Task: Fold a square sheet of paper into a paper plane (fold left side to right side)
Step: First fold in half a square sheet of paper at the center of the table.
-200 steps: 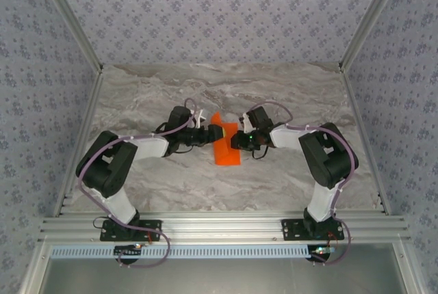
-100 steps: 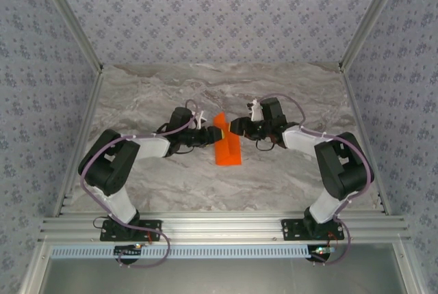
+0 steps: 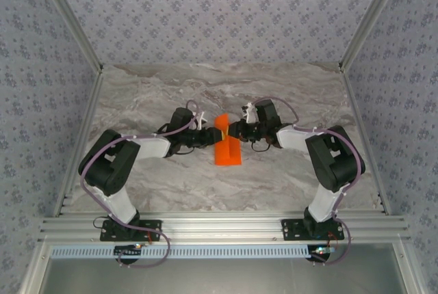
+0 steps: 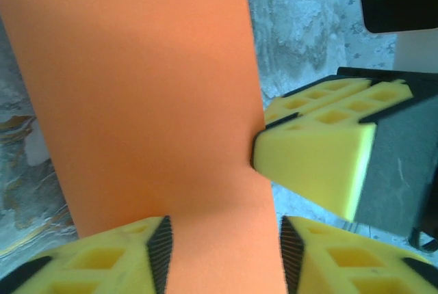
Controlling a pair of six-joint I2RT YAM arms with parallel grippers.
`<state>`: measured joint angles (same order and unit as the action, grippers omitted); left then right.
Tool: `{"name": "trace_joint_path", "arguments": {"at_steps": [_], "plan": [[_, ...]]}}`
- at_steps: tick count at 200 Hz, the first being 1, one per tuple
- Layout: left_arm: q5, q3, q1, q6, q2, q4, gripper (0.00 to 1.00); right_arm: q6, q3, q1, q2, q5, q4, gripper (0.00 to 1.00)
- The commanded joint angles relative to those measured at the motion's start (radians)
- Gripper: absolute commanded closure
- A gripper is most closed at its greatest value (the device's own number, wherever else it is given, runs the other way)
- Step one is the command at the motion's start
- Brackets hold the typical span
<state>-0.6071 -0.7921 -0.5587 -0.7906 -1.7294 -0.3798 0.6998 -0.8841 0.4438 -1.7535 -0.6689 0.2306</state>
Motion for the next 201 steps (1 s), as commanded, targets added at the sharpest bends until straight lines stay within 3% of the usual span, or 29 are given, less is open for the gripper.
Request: {"name": "trace_joint_path", "arguments": {"at_steps": [1, 32, 90, 155, 201], "plan": [[0.073, -0.028, -0.006, 0.058, 0.072, 0.102, 0.44, -0.061, -0.048, 0.001, 0.002, 0.047, -0.117, 0.99], [0.182, -0.056, -0.007, 0.105, 0.119, 0.275, 0.37, -0.143, -0.085, 0.000, -0.011, 0.122, -0.238, 0.99], [0.249, -0.149, -0.037, 0.104, 0.023, 0.379, 0.30, -0.187, -0.132, 0.006, -0.051, 0.211, -0.350, 0.98], [0.311, -0.237, -0.068, 0.057, -0.089, 0.446, 0.28, -0.213, -0.156, 0.007, -0.071, 0.241, -0.395, 0.97], [0.320, -0.284, -0.083, 0.050, -0.149, 0.504, 0.34, -0.226, -0.168, 0.007, -0.086, 0.246, -0.412, 0.95]]}}
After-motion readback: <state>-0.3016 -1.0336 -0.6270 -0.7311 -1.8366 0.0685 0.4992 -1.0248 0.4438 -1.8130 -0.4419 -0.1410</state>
